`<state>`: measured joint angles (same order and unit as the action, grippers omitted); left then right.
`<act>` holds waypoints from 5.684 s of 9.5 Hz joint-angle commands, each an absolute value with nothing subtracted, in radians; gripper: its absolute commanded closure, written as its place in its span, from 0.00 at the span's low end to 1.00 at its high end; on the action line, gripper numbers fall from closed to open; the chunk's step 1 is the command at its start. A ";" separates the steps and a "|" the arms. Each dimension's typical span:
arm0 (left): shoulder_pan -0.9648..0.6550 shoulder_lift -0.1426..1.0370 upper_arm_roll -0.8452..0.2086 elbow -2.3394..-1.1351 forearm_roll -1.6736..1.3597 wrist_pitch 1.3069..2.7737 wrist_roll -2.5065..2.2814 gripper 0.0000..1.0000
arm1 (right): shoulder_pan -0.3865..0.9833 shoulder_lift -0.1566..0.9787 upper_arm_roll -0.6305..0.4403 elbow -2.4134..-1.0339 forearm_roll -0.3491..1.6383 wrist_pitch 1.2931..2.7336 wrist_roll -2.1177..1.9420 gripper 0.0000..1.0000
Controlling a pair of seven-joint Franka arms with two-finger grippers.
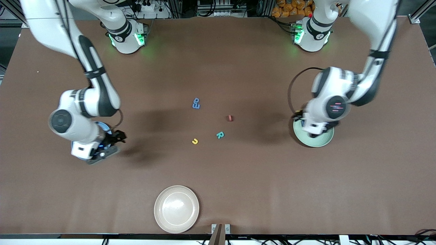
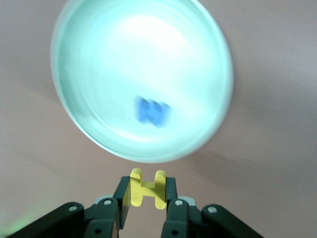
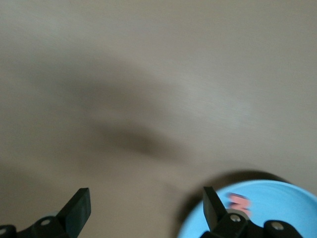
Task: Sort upper and lower case letters into plates
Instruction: 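Drop the H in the green plate while the right gripper releases m, then grasp the pink O with the left gripper while the right gripper approaches n, then carry the pink O to the green plate with the left gripper, then grasp the yellow n with the right gripper while the left gripper reaches R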
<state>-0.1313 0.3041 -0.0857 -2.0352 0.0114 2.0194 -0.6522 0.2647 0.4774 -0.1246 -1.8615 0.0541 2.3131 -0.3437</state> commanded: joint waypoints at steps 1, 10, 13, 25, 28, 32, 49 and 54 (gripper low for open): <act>-0.140 0.262 -0.010 -2.146 -0.012 2.156 -0.421 1.00 | 0.377 0.433 -0.129 -1.914 0.058 2.303 -0.122 0.00; -0.265 0.365 -0.151 -2.001 -0.190 2.345 -0.463 0.00 | 0.595 0.500 -0.127 -1.808 0.054 2.316 0.075 0.00; -0.406 0.548 -0.222 -1.768 -0.113 2.396 -0.625 0.00 | 0.601 0.580 -0.121 -1.741 0.063 2.362 -0.130 0.00; -0.557 0.742 -0.290 -1.698 0.215 2.395 -1.230 0.19 | 0.465 0.675 -0.063 -1.597 0.098 2.223 -0.187 0.00; -0.560 0.747 -0.296 -1.697 0.238 2.391 -1.203 0.24 | 0.466 0.676 -0.061 -1.585 0.100 2.223 -0.184 0.00; -0.552 0.747 -0.296 -1.694 0.250 2.391 -1.200 0.67 | 0.477 0.687 -0.063 -1.555 0.095 2.232 -0.189 0.00; 0.015 0.240 -0.296 -2.260 0.193 2.342 -0.289 1.00 | 0.633 0.860 -0.061 -1.411 0.084 2.237 -0.233 0.00; 0.009 0.238 -0.291 -2.312 0.183 2.427 -0.256 0.00 | 0.637 0.877 -0.063 -1.411 0.084 2.250 -0.233 0.00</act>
